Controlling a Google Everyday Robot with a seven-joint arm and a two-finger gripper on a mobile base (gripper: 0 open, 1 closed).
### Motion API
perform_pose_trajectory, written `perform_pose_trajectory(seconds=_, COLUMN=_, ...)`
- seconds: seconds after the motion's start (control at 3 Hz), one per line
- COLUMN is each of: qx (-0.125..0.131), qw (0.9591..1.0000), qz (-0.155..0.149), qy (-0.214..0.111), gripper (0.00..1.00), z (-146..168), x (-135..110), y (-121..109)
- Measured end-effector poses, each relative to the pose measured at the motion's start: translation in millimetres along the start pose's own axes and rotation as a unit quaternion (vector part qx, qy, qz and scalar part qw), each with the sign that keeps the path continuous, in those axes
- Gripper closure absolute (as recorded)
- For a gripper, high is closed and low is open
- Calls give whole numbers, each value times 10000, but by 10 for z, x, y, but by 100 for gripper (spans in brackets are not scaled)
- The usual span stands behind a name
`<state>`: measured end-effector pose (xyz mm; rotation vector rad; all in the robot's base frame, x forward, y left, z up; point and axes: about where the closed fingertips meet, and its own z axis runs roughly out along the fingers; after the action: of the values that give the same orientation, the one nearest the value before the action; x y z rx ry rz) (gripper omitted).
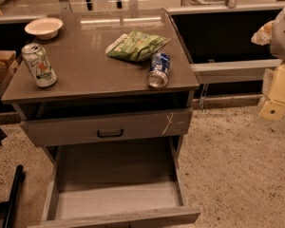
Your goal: Place pepsi can into middle drawer
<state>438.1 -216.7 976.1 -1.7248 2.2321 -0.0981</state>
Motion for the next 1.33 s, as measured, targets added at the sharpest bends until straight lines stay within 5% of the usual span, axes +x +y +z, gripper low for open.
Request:
perform_pose_trajectory(seconds=0.33, qx=0, qw=10000, qz=0, qy=0, gripper=0, z=0, x=0, y=0)
perform_pose_trajectory(seconds=0.67, qx=224, qw=9990, qz=-392, qy=73, gripper=0, z=147, x=-214, y=-191)
perform_pose_trajectory(seconds=1.0, qx=601, qw=9856, qz=-1570, qy=161, gripper=0, z=622, x=-801, y=-591)
perform_pose_trajectory(seconds=1.33, qx=841, qw=9663, qz=-2431, qy=-39, gripper=0, z=888, x=-1143, y=-836)
